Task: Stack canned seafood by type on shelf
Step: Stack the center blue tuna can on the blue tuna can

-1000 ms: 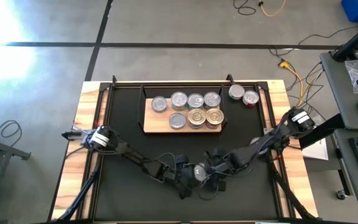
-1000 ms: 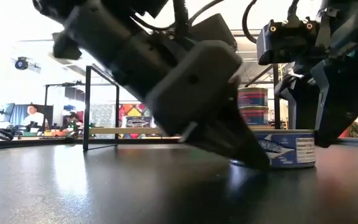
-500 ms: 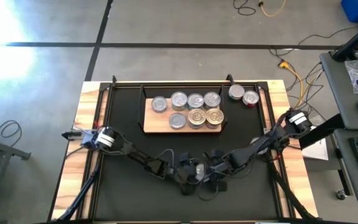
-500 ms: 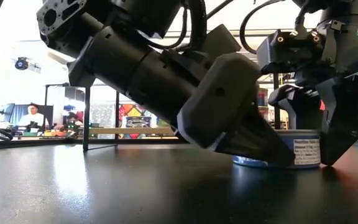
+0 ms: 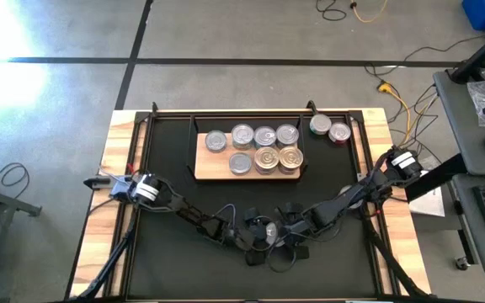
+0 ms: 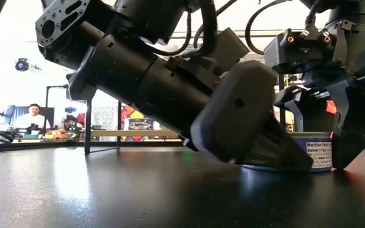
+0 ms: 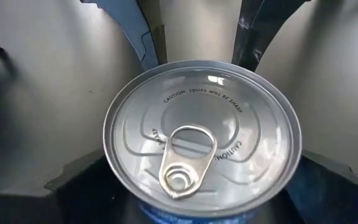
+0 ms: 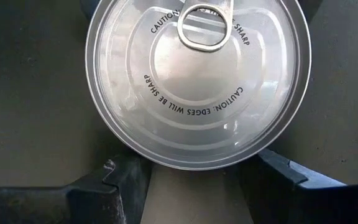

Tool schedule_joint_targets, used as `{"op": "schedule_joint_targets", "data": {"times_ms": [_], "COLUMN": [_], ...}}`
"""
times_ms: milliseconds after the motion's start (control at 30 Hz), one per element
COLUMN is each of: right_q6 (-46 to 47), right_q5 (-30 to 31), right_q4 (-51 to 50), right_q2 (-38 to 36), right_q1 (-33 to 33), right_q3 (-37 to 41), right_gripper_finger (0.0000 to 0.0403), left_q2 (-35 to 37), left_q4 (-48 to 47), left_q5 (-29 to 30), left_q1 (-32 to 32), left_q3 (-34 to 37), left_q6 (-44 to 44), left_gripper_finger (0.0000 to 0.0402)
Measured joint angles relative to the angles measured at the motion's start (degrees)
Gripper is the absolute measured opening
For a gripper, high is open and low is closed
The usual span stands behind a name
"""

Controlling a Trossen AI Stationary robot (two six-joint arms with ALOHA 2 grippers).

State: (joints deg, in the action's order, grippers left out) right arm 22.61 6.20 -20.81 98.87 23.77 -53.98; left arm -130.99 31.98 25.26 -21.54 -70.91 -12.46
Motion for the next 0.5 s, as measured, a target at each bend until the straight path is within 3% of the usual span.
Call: {"op": "schedule_joint_targets", "data": {"times_ms": [367, 500], "right_q6": [0.3, 3.6], "right_q5": [-0.3, -1.7], "right_q4": [-0.8, -1.2], "right_q2": [-0.2, -2.4], "right_q1": [-0.1, -0.4], "right_q3": [-0.1, -0.3], "right_gripper_finger": [0.0212, 0.0206], "left_q2": [-0.4, 2.8], "left_q4": [-1.0, -7.7], "left_q5": [2.6, 5.0], "left_q1": [-0.2, -0.7], "left_q3": [-1.6, -1.5], "left_q6": [-2.8, -7.1], "left_gripper_finger": [0.0371, 0.0369]}}
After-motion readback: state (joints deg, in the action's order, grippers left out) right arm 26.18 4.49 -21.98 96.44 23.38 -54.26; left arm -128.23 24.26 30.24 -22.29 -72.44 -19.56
